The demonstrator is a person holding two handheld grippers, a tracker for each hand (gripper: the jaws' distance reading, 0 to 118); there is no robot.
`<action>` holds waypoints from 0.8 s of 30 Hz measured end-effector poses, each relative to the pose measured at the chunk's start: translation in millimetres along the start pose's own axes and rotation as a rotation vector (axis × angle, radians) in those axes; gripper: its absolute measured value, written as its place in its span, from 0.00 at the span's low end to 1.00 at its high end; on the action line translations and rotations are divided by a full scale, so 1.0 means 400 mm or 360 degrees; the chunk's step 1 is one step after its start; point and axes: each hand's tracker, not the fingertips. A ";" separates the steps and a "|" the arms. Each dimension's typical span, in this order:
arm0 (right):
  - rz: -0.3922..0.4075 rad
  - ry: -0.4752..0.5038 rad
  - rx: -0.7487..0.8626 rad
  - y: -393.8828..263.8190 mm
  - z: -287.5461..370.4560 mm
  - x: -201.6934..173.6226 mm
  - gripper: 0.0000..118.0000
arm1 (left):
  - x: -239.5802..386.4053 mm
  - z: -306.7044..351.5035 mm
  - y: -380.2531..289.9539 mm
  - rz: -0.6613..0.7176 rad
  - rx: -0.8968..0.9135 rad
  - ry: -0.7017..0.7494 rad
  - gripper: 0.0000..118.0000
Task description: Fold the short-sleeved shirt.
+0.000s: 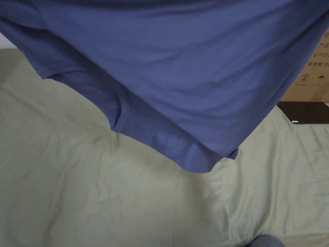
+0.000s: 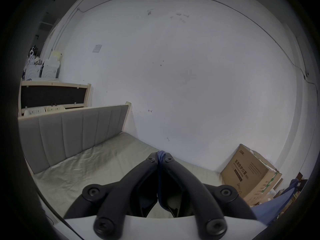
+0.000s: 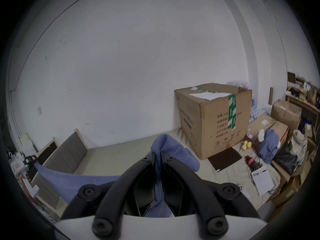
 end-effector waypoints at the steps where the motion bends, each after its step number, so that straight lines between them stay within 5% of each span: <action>1: 0.0014 -0.0027 0.0004 0.017 -0.017 -0.013 0.04 | 0.014 -0.016 0.013 -0.0012 0.0004 0.0005 0.00; 7: 0.0124 -0.0200 0.0108 0.120 -0.149 -0.057 0.04 | 0.090 -0.129 0.053 -0.0089 -0.0001 0.0055 0.00; 14: 0.0088 -0.0291 0.0161 0.190 -0.292 -0.116 0.04 | 0.111 -0.306 0.068 0.0003 -0.0046 0.0101 0.00; 24: 0.0094 -0.0352 0.0100 0.109 -0.492 -0.126 0.04 | 0.084 -0.468 -0.058 0.0007 -0.0167 0.0159 0.00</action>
